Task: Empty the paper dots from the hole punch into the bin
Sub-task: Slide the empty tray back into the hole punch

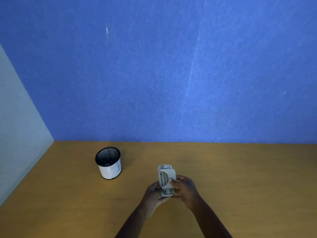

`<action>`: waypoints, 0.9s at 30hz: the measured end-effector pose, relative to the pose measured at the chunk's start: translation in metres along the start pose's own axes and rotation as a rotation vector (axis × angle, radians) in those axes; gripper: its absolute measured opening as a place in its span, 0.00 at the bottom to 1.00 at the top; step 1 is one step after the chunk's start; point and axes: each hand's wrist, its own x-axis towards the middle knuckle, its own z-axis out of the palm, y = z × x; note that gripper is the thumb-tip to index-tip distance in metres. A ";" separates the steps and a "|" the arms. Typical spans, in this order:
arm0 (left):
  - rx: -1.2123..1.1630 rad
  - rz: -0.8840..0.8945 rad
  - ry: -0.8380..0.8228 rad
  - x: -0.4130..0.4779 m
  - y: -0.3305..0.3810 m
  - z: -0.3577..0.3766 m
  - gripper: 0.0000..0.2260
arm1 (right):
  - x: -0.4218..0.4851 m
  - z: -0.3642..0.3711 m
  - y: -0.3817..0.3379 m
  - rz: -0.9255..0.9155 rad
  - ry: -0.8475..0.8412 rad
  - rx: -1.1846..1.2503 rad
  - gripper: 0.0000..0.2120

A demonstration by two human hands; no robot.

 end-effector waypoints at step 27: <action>0.348 0.069 0.252 0.012 -0.018 -0.006 0.09 | 0.012 0.001 0.018 0.074 0.096 -0.185 0.08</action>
